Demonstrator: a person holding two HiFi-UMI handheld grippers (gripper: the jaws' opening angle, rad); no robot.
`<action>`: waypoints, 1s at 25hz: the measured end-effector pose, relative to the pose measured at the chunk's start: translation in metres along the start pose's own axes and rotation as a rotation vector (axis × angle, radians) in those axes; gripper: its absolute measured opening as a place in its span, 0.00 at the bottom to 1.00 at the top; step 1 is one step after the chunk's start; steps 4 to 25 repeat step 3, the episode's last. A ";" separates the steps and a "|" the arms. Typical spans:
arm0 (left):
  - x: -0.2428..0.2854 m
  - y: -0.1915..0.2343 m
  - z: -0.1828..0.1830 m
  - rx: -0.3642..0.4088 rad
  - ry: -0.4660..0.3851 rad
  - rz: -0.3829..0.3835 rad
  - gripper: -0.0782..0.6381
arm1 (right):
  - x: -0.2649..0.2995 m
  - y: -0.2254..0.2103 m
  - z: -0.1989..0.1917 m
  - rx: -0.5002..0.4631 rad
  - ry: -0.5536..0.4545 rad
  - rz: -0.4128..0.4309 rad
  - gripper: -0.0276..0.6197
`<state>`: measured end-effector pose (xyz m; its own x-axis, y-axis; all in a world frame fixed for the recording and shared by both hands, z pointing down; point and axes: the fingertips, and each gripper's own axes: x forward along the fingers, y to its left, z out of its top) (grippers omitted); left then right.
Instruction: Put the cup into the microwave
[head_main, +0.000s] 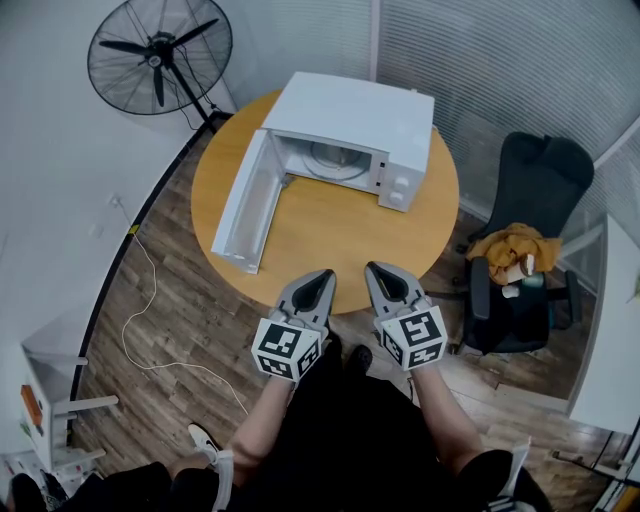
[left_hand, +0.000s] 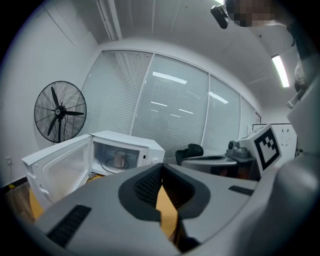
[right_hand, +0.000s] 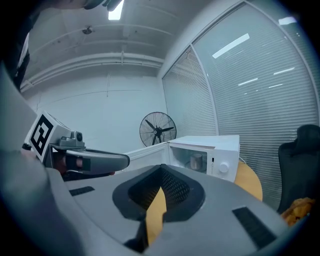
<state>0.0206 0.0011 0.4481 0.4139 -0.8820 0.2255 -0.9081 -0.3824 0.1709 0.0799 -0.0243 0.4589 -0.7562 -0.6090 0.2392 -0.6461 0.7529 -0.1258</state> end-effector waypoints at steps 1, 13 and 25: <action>0.000 0.000 0.000 0.000 0.001 -0.001 0.10 | 0.000 0.000 0.000 -0.002 0.002 0.002 0.05; 0.001 -0.001 -0.001 0.000 0.004 -0.002 0.10 | -0.001 0.000 -0.001 -0.006 0.006 0.005 0.05; 0.001 -0.001 -0.001 0.000 0.004 -0.002 0.10 | -0.001 0.000 -0.001 -0.006 0.006 0.005 0.05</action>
